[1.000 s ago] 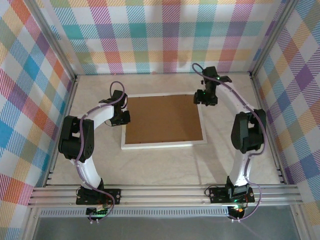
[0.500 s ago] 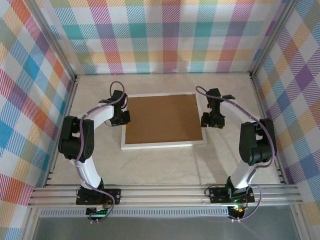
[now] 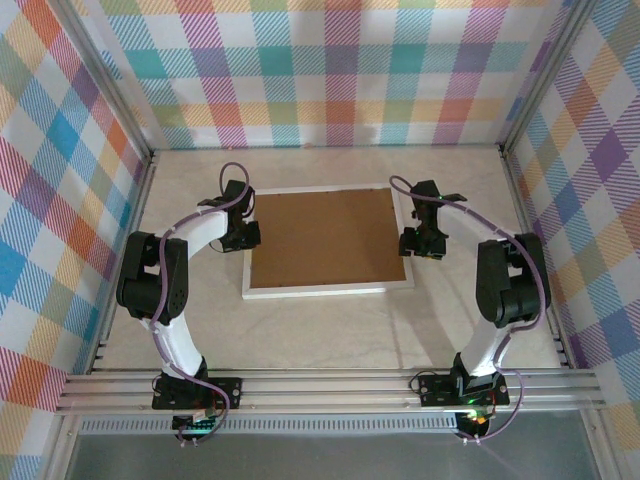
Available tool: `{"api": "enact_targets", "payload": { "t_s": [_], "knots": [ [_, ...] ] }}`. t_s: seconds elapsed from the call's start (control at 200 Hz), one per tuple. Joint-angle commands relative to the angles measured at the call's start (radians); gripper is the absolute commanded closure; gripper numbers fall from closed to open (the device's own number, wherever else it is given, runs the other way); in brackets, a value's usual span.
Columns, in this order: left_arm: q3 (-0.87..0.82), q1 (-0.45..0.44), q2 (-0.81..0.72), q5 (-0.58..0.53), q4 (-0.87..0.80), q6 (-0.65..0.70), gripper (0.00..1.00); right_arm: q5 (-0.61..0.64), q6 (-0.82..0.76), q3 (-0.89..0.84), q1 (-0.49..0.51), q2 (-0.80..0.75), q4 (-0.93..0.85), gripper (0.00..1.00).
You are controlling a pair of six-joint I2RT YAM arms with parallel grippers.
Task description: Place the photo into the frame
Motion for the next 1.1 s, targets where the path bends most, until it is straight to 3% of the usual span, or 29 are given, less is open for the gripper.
{"api": "enact_targets", "payload": {
  "t_s": [0.0,0.475,0.82,1.095],
  "knots": [
    [0.015,-0.01,-0.016,0.029,-0.017,-0.022,1.0,-0.024,0.019,-0.006,-0.006,0.027,0.013,0.43],
    [0.013,-0.01,-0.013,0.032,-0.011,-0.025,1.0,-0.074,0.05,-0.051,0.01,0.015,0.006,0.43],
    [-0.007,-0.027,-0.022,0.067,0.026,-0.037,1.0,-0.103,0.142,-0.043,0.141,0.131,0.049,0.46],
    [-0.024,-0.03,-0.029,0.081,0.043,-0.055,1.0,-0.176,0.179,-0.03,0.177,0.158,0.089,0.46]
  ]
}}
